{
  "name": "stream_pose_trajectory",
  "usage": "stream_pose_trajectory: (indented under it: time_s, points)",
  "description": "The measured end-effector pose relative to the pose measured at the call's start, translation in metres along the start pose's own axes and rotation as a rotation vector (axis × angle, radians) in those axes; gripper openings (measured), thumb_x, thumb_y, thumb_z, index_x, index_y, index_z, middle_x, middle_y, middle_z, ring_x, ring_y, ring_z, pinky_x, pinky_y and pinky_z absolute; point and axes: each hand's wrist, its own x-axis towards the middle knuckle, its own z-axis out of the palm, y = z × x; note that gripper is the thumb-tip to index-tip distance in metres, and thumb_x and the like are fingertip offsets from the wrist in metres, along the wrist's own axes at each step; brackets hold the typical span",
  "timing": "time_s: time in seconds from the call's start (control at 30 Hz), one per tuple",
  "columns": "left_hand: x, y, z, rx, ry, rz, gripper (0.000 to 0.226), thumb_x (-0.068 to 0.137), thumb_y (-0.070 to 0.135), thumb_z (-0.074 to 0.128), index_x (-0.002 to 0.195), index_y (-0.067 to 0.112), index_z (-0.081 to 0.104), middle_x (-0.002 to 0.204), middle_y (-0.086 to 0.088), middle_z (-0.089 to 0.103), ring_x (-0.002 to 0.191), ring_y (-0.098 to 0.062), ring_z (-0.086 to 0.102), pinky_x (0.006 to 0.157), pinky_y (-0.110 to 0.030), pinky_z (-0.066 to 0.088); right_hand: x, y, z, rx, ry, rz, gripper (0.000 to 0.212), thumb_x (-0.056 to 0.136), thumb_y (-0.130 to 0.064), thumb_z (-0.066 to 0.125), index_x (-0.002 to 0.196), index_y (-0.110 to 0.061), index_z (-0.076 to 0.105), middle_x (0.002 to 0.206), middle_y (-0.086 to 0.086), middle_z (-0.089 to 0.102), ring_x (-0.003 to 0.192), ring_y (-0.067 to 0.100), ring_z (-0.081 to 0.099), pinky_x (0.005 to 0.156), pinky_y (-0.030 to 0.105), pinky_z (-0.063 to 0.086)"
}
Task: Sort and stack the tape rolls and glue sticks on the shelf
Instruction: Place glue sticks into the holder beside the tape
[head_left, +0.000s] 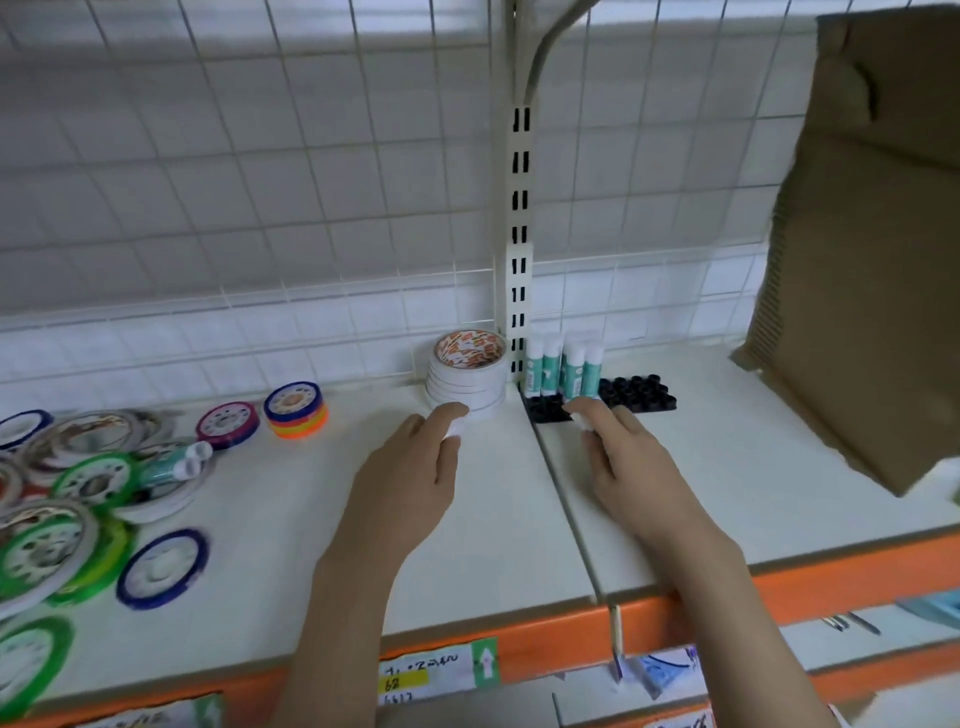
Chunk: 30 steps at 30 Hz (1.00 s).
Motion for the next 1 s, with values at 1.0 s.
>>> stream_pose_trajectory:
  time_s: [1.0]
  points:
    - [0.107, 0.061, 0.075, -0.052, 0.164, 0.024, 0.018, 0.088, 0.003, 0.058, 0.106, 0.005, 0.057, 0.104, -0.004, 0.049, 0.081, -0.012, 0.041, 0.069, -0.014, 0.024, 0.047, 0.063, -0.037, 0.036, 0.037, -0.135, 0.016, 0.088, -0.006, 0.054, 0.102, -0.012, 0.06, 0.082, 0.001, 0.061, 0.079, 0.024, 0.05, 0.069, 0.033, 0.042]
